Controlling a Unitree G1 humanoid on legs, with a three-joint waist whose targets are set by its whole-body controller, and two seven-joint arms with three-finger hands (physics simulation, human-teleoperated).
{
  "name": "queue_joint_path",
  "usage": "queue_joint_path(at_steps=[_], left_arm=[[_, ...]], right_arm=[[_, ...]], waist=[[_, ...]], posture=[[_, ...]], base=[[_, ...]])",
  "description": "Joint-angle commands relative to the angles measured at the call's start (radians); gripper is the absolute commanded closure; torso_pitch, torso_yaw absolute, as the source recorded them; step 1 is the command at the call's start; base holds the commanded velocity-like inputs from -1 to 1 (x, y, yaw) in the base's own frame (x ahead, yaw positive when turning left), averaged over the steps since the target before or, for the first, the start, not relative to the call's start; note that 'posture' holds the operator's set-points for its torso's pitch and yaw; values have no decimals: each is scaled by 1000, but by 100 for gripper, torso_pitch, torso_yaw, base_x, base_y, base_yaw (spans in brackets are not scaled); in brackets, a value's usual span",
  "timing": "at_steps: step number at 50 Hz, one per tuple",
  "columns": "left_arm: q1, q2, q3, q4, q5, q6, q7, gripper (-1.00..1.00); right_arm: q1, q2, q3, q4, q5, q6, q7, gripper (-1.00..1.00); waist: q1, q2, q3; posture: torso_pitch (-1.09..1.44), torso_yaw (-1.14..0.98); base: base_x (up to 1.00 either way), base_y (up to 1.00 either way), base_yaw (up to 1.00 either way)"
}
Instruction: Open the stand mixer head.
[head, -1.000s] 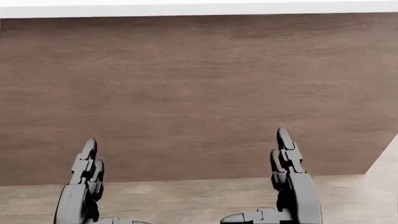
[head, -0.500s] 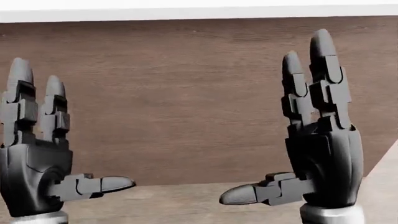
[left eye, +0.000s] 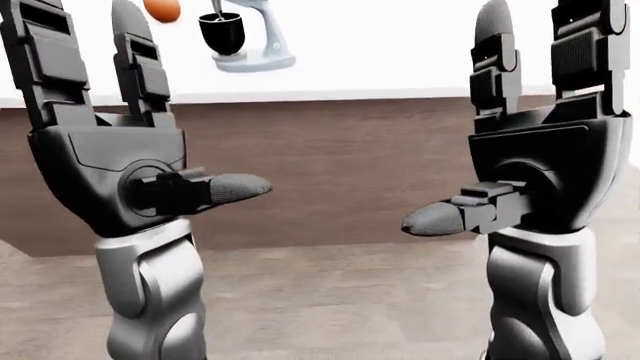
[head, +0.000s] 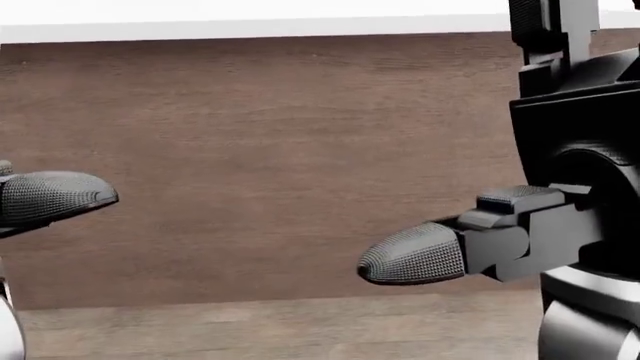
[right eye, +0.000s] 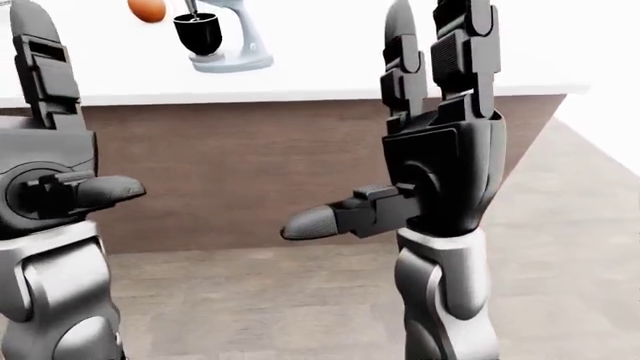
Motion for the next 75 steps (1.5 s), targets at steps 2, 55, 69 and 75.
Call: queue_joint_path(at_steps=[2, 55, 69, 75], left_arm=[[-20, 6, -1, -18, 7, -13, -5, -100], [8, -8, -8, 12, 32, -43, -30, -100], [5, -7, -6, 22, 36, -51, -32, -100], [4, -8, -7, 26, 37, -53, -33, -100]], right_arm=[[-20, -3, -6, -20, 3, -24, -4, -100], [25, -2, 5, -12, 3, -63, 26, -100], [31, 5, 4, 8, -14, -78, 36, -100], [27, 3, -5, 5, 12, -75, 29, -100]], waist=[[0, 0, -14], [-16, -3, 7], [18, -50, -2], [-4, 22, 75]], posture=[[0, 0], [0, 0], [0, 0], [0, 0]], base=[[0, 0, 0], [0, 45, 0], [14, 0, 0], [50, -10, 0]])
